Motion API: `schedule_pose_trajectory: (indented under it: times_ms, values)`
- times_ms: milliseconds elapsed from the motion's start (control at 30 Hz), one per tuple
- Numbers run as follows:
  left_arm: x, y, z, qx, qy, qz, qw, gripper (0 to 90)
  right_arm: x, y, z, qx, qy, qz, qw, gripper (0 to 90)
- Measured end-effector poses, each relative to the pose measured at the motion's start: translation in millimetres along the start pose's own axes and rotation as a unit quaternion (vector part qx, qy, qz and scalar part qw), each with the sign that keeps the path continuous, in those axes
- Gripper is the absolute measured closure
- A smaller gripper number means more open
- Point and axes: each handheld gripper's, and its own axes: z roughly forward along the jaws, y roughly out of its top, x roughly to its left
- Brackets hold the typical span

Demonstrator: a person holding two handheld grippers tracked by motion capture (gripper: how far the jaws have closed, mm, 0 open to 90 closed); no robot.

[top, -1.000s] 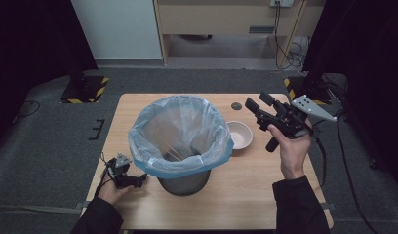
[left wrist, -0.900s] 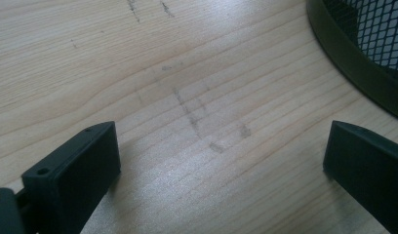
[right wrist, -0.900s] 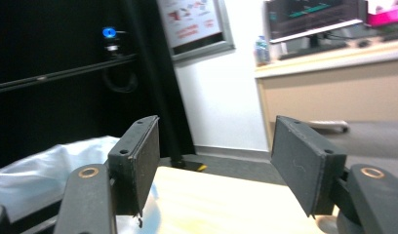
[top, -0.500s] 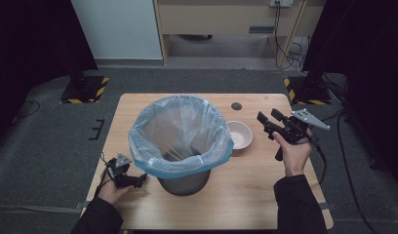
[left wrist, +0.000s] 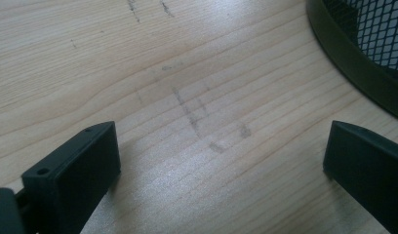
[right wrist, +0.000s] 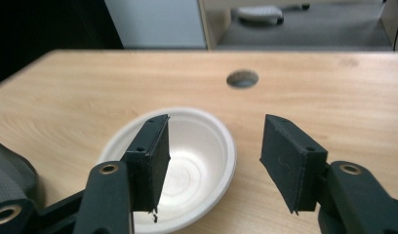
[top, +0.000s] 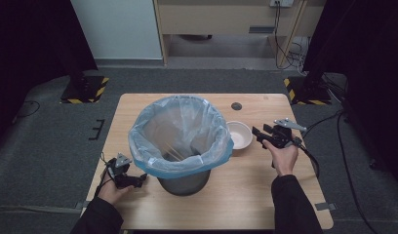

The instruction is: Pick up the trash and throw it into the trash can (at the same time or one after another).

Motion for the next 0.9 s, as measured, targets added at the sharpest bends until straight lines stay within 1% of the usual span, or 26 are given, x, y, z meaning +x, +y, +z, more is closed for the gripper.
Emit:
schedule_pose_trajectory:
  times_ms: [133,267,400,533,633,667,700,767,833,867,900]
  values:
    - [0.1,0.1,0.1,0.0,0.0,0.0,1.0,0.0,1.4,-11.4,22.2,0.036,-0.02,-0.009,0.9991,45.0]
    - [0.2,0.2,0.3,-0.001,-0.001,0.001,1.0,0.0,0.4,-19.7,35.7,0.054,-0.027,-0.01,0.9981,44.0]
    - [0.1,0.4,0.4,-0.001,-0.001,0.001,1.0,0.0,1.5,-24.2,43.5,0.068,-0.022,-0.016,0.9973,43.5]
    - [0.1,0.4,0.5,-0.001,-0.001,0.001,1.0,0.0,1.1,-29.1,50.1,0.081,-0.016,-0.007,0.9966,45.4]
    - [0.1,0.6,0.6,-0.001,-0.001,0.001,1.0,0.0,2.8,-34.2,53.5,0.097,-0.015,-0.013,0.9951,50.8]
    - [0.1,0.7,0.7,-0.001,-0.001,0.001,1.0,0.0,4.1,-35.4,54.2,0.102,-0.014,-0.01,0.9947,53.0]
    - [0.1,0.7,0.7,0.0,-0.001,0.001,1.0,0.0,4.4,-36.2,54.7,0.103,-0.013,-0.013,0.9945,55.1]
    - [0.1,0.7,0.7,-0.001,-0.001,0.001,1.0,0.0,5.7,-37.3,54.8,0.106,-0.009,-0.009,0.9942,60.5]
    - [0.1,0.7,0.7,-0.001,-0.001,0.001,1.0,0.0,6.5,-38.7,54.4,0.114,-0.007,-0.012,0.9933,68.1]
    - [0.1,0.7,0.7,-0.001,-0.001,0.001,1.0,0.0,6.9,-39.4,54.2,0.119,-0.006,-0.012,0.9928,68.9]
    - [0.0,0.7,0.7,-0.001,-0.001,0.001,1.0,0.0,7.2,-39.8,54.0,0.117,-0.003,-0.008,0.9932,69.9]
